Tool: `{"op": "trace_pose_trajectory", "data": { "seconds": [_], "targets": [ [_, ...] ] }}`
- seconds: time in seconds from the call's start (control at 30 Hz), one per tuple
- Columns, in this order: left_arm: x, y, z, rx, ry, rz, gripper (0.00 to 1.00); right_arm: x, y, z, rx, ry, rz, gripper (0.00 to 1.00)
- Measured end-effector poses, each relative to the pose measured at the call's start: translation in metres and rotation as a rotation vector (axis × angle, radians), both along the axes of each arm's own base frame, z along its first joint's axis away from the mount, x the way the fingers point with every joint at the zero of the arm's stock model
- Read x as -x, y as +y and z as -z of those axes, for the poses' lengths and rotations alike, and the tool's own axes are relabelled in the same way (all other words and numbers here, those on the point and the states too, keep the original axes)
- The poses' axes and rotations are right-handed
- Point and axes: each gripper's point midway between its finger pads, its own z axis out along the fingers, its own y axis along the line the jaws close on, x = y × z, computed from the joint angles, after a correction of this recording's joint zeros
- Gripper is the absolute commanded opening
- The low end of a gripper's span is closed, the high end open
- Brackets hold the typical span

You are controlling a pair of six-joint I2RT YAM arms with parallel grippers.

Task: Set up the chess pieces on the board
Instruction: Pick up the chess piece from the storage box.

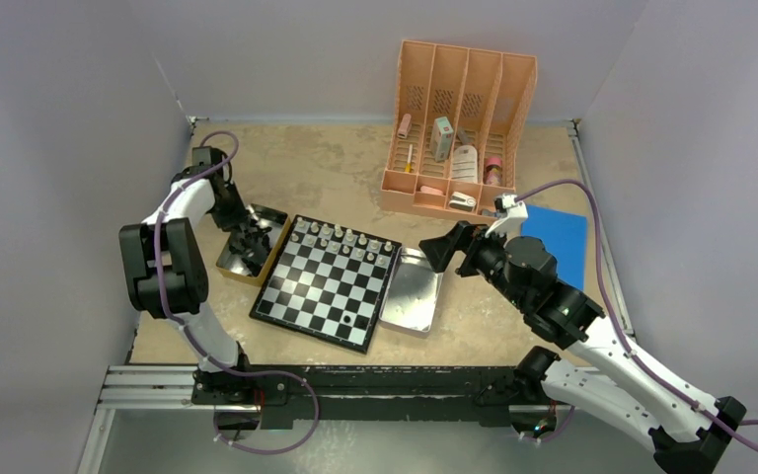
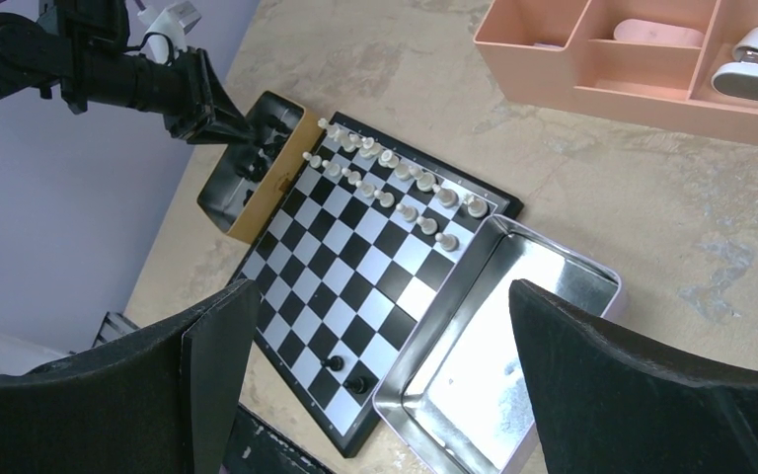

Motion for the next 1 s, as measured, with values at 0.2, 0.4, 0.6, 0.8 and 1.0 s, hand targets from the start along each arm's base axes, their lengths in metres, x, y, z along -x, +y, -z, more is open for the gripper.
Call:
{"op": "trace_pose_trajectory", "data": {
  "seconds": [0.2,0.4,0.6,0.8,1.0],
  "targets": [
    [-0.001,0.000,0.009,-0.001,0.016,0.014,0.19,0.001,0.000,-0.001,-0.002,-0.004,-0.001,0.99],
    [-0.002,-0.001,0.011,0.003,0.016,0.018,0.18,0.003,-0.002,-0.006,-0.013,-0.019,-0.002,0.99],
    [-0.002,-0.002,0.016,0.007,0.026,0.020,0.17,0.003,-0.004,-0.009,-0.011,-0.031,-0.002,0.99],
    [-0.002,-0.002,0.017,0.006,0.029,0.024,0.11,0.004,-0.005,-0.010,-0.009,-0.041,-0.002,0.99],
    [-0.002,-0.003,0.016,0.002,0.029,0.035,0.09,0.004,-0.007,-0.012,-0.009,-0.050,-0.002,0.99]
  ]
}}
